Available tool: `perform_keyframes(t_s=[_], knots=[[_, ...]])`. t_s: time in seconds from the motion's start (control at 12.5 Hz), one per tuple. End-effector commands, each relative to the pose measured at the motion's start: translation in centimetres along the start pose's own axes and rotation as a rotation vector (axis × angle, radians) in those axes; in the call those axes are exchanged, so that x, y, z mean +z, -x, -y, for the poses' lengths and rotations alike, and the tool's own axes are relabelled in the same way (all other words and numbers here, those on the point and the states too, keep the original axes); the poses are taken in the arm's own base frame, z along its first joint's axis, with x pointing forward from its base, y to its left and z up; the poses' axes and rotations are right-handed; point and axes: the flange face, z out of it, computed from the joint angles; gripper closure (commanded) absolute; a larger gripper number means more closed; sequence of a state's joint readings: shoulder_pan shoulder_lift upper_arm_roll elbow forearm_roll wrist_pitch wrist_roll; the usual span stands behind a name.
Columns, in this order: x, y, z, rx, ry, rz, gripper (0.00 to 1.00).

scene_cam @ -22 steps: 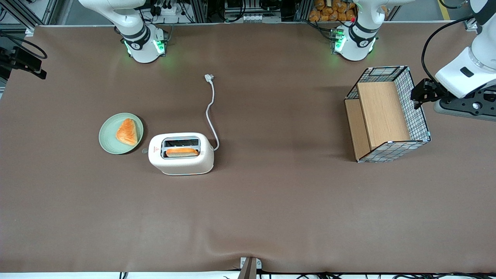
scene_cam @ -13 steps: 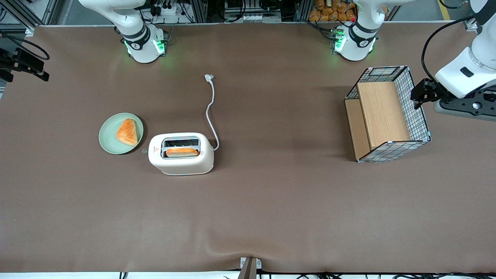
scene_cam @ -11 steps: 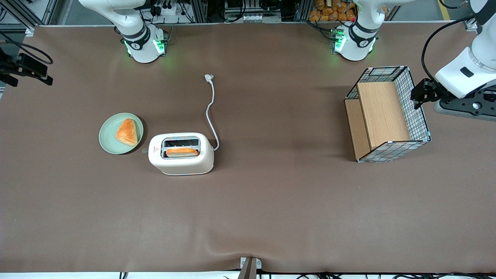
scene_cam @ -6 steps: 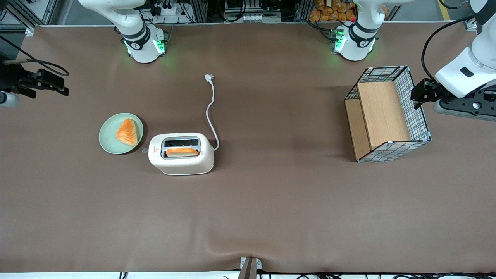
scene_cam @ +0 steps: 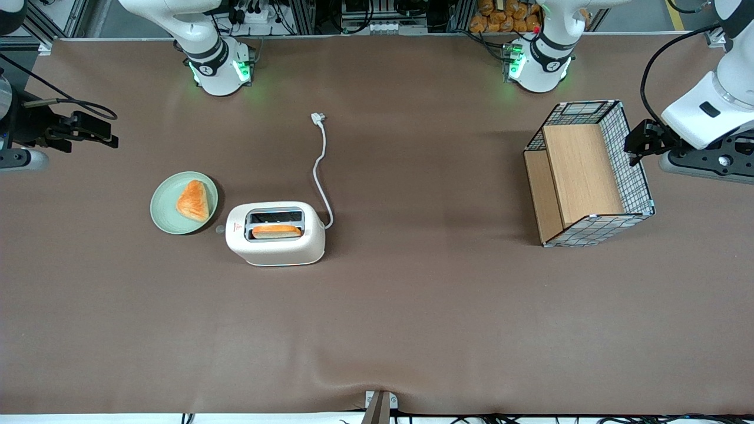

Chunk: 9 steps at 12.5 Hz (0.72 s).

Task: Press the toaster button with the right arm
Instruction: 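Move the right gripper out over the table toward the green plate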

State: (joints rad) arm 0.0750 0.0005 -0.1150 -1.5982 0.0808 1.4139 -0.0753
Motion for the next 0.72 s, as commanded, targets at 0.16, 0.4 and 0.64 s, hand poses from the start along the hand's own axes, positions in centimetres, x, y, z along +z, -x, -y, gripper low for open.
perform_keyframes(t_s=[0.16, 0.4, 0.64], knots=[[1.3, -0.7, -0.8, 0.01, -0.075, 0.016, 0.22], [3.0, -2.0, -0.7, 0.015, -0.115, 0.041, 0.59], [5.2, -3.4, -0.5, 0.021, -0.188, 0.077, 1.0]])
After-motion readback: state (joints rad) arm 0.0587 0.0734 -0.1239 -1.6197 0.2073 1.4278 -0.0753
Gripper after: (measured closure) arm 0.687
